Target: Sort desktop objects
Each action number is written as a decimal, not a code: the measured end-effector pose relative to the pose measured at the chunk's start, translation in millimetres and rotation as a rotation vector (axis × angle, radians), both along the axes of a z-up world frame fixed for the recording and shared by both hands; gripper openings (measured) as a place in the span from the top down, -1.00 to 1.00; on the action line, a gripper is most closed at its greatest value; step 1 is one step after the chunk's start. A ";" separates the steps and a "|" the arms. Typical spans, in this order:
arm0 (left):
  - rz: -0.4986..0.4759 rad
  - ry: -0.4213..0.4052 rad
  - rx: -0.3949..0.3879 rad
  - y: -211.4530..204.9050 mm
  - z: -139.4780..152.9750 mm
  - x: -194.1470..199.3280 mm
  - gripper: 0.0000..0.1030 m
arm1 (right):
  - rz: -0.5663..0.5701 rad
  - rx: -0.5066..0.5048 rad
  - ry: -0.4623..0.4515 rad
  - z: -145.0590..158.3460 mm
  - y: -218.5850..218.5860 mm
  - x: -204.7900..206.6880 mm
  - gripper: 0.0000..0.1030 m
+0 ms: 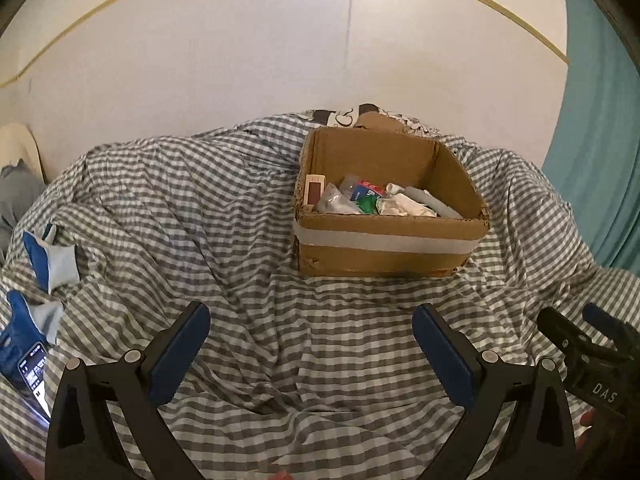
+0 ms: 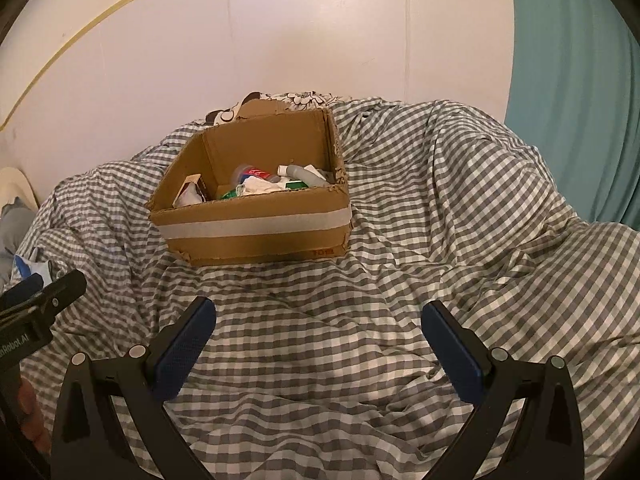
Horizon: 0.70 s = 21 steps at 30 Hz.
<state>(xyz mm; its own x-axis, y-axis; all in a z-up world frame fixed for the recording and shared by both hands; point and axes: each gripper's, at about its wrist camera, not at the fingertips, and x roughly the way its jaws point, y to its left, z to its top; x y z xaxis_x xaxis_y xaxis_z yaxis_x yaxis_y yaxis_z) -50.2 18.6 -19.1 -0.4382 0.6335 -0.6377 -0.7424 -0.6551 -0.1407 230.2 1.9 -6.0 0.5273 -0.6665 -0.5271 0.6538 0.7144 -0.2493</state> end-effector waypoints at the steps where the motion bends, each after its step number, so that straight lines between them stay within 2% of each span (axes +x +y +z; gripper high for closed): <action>1: -0.006 0.000 -0.002 0.3 -0.7 1.0 -1.00 | 0.000 0.000 0.000 -0.5 0.5 0.2 -0.99; 10: -0.044 -0.009 -0.013 2.1 -6.5 5.2 -1.00 | 0.006 0.003 0.018 -5.6 2.4 3.8 -0.99; 21: -0.044 0.002 -0.028 2.3 -9.1 4.4 -1.00 | 0.005 0.011 0.027 -8.6 2.3 5.8 -0.99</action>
<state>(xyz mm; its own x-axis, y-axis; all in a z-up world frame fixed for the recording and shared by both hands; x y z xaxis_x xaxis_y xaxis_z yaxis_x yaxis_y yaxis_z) -45.9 20.9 -28.2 -0.4110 0.6345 -0.6546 -0.7710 -0.6251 -0.1218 236.0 4.2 -14.6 0.5160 -0.6576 -0.5489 0.6432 0.7206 -0.2587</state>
